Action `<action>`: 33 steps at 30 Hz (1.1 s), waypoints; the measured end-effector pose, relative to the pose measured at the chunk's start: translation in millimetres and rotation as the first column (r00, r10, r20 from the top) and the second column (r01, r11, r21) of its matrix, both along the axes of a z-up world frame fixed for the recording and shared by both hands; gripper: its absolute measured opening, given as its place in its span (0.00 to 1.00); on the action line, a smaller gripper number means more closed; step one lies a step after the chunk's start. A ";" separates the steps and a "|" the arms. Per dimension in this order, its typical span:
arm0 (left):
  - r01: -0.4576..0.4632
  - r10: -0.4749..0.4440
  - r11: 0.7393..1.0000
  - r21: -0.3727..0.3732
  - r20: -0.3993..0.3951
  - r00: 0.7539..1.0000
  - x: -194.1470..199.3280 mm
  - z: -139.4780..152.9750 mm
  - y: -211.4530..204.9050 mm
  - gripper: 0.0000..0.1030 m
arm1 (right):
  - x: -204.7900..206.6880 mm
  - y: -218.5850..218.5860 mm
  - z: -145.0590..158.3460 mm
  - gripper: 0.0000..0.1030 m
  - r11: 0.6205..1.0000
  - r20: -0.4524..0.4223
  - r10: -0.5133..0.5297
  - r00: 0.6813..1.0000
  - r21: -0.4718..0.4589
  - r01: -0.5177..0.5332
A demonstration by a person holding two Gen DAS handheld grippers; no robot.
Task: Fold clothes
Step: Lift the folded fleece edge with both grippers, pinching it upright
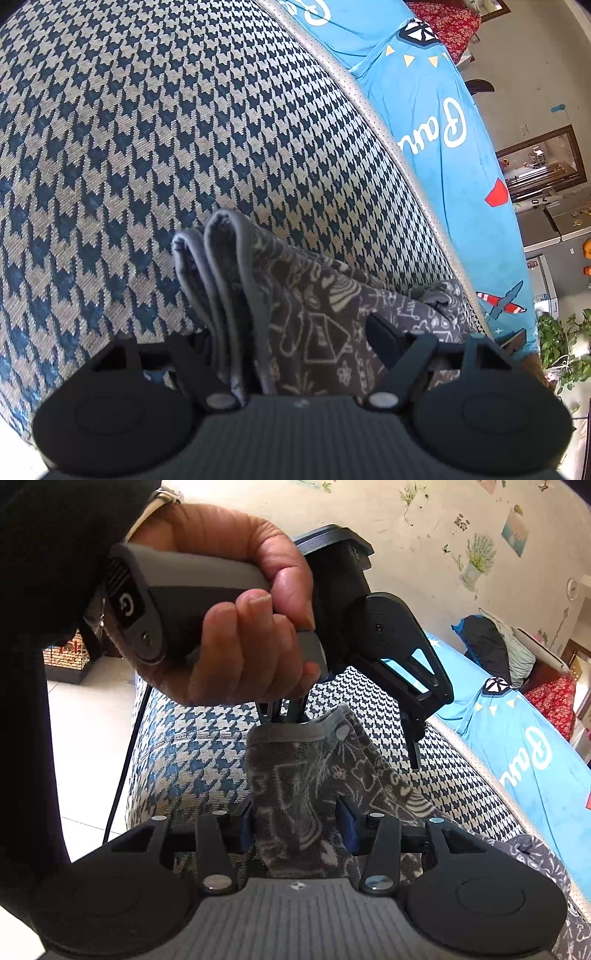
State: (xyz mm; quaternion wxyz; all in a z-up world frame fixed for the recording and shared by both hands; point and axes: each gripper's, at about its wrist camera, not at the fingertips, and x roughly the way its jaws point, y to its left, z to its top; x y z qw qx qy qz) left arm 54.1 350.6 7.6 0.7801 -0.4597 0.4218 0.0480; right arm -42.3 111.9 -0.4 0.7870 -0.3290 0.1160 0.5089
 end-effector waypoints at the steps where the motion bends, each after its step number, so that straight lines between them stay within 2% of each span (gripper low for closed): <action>1: 0.001 -0.001 1.000 0.000 0.000 1.000 -0.2 0.3 0.1 0.73 | -0.3 1.9 -1.8 0.43 1.000 0.000 0.004 1.000 -0.006 -0.004; 7: 0.001 -0.001 1.000 -0.008 0.000 1.000 -6.6 0.2 1.7 0.73 | -5.1 10.1 -13.1 0.46 0.999 0.056 0.029 0.998 -0.038 -0.027; 15: -0.002 0.002 1.000 0.000 -0.004 1.000 -8.8 0.9 2.0 0.74 | -2.4 15.3 -17.6 0.45 0.999 0.109 0.010 0.994 -0.031 -0.006; 16: -0.004 0.004 1.000 0.007 -0.006 1.000 -8.8 1.0 2.4 0.77 | -2.1 15.9 -18.2 0.38 1.000 0.116 0.007 0.993 -0.030 -0.004; 19: -0.015 0.017 0.998 0.061 -0.023 1.000 -8.7 1.9 3.9 0.87 | -1.1 17.9 -19.9 0.24 1.000 0.135 0.000 0.991 -0.028 0.004; 21: -0.022 0.024 0.997 0.070 -0.024 0.999 -7.3 0.8 4.4 0.90 | -0.5 18.9 -20.7 0.19 1.000 0.148 -0.006 0.989 -0.025 0.009; 27: -0.041 0.044 0.995 0.096 -0.028 0.999 -3.1 -2.6 5.9 0.89 | 1.1 10.8 -10.0 0.18 0.999 0.126 -0.037 0.991 0.012 0.036; 28: -0.045 0.048 0.994 0.100 -0.029 0.998 -2.4 -3.1 6.1 0.86 | 1.8 10.0 -8.6 0.18 0.999 0.123 -0.041 0.992 0.016 0.039; 30: -0.051 0.055 0.993 0.109 -0.030 0.998 -1.0 -4.3 6.6 0.68 | 3.1 8.9 -5.7 0.18 0.999 0.116 -0.048 0.992 0.024 0.046; 32: -0.054 0.058 0.992 0.113 -0.029 0.998 2.0 -5.2 4.9 0.43 | 2.5 9.8 -2.1 0.18 0.998 0.113 -0.055 0.992 0.032 0.051; 33: -0.052 0.055 0.993 0.109 -0.027 0.998 5.8 -5.4 1.1 0.40 | 2.4 9.2 -0.2 0.18 0.998 0.113 -0.057 0.992 0.035 0.054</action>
